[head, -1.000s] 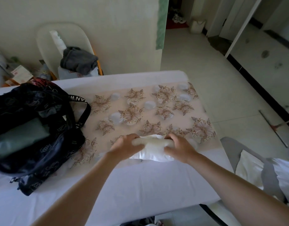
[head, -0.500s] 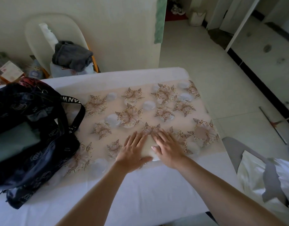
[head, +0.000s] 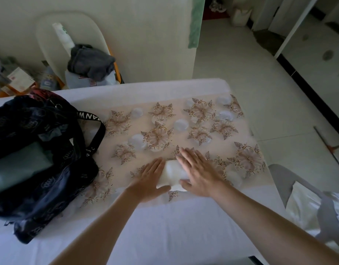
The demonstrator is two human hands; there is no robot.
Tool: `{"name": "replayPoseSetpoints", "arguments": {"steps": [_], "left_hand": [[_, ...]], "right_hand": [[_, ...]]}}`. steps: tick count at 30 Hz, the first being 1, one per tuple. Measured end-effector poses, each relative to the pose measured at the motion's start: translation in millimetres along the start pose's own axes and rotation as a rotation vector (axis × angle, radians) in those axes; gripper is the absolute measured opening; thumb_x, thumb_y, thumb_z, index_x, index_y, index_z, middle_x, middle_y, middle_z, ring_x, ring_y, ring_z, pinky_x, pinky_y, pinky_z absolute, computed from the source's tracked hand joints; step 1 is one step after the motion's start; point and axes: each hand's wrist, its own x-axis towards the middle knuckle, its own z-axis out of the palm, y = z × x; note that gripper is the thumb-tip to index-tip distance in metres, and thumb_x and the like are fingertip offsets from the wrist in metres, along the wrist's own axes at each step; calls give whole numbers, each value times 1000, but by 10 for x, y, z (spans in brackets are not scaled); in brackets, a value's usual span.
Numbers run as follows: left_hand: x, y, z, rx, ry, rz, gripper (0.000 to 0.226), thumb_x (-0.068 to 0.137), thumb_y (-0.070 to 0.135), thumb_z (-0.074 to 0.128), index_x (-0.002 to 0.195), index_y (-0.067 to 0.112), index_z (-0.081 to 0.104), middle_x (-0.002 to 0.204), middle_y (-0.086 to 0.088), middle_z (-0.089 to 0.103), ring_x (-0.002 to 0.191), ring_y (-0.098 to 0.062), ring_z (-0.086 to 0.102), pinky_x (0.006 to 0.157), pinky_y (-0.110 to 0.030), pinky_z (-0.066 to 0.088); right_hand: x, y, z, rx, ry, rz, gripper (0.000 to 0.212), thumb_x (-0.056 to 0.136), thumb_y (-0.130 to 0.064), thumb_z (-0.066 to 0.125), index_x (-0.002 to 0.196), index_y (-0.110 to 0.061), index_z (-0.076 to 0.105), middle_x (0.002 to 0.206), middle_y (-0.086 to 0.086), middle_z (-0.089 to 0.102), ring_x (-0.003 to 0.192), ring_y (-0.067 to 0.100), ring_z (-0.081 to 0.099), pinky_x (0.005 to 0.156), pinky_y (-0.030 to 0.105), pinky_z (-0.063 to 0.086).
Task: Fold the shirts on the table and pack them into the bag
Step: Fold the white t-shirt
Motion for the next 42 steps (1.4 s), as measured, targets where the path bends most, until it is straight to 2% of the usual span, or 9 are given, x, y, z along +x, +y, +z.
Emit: {"name": "replayPoseSetpoints", "arguments": {"steps": [2,6,15,21,25,28,33,38,42], "left_hand": [[3,81,-74,-152,34,-98,99,81,85,10,157,21,19,164,4,10,151,-13,4,123,-34,7],[24,353,-203,-412,139,-412,49,99,39,45,146,30,39,145,-7,42,128,-28,38,107,-41,36],[174,732,-400,-919,115,-868,57,82,35,72,129,12,51,107,-5,59,95,-26,57,77,-34,53],[-15,660,-629,-1103,102,-515,31,79,13,78,108,19,71,97,-4,72,86,-23,66,68,-37,59],[-208,634,-791,-1008,166,-295,41,74,-1,77,101,30,73,96,6,71,82,-8,62,54,-16,48],[-327,571,-820,-845,234,-239,43,70,-4,77,88,35,73,81,21,67,71,5,56,54,-14,47],[-530,418,-693,-506,351,-69,45,72,-9,67,77,35,59,87,20,57,81,5,54,68,-12,42],[-741,288,-301,-123,0,3,36,83,7,67,97,39,58,111,19,53,117,-7,40,113,-32,25],[-754,444,-371,-60,51,-62,37,85,2,52,94,32,71,108,12,66,108,-10,52,109,-32,34]], "right_hand": [[-63,-93,75,9,34,38,74,96,-59,32,157,-18,25,165,14,15,149,30,24,118,54,24],[-235,-184,216,68,19,168,64,99,-57,31,153,-22,34,163,13,24,148,33,27,114,59,28],[-402,-275,263,158,46,247,59,99,-48,31,152,-24,35,160,10,28,147,33,24,117,57,20],[-320,-103,-235,487,176,271,69,76,-34,54,142,-23,38,152,0,36,145,18,29,116,47,27],[-173,3,-633,426,-160,251,106,67,-48,66,155,-36,8,155,-2,38,139,24,38,116,42,25],[-76,-65,-732,328,-301,229,74,70,-48,71,140,-38,47,122,-9,68,112,21,59,108,36,34],[-56,-278,-430,45,111,25,42,73,-43,74,109,-23,68,106,-3,65,97,21,62,81,36,46],[-349,-520,-131,-56,50,-78,67,64,-46,76,123,-22,55,109,1,55,97,21,53,78,36,50],[-564,-598,-119,-42,103,-67,49,81,-46,52,123,-22,58,109,-2,58,94,20,55,83,37,45]]}}
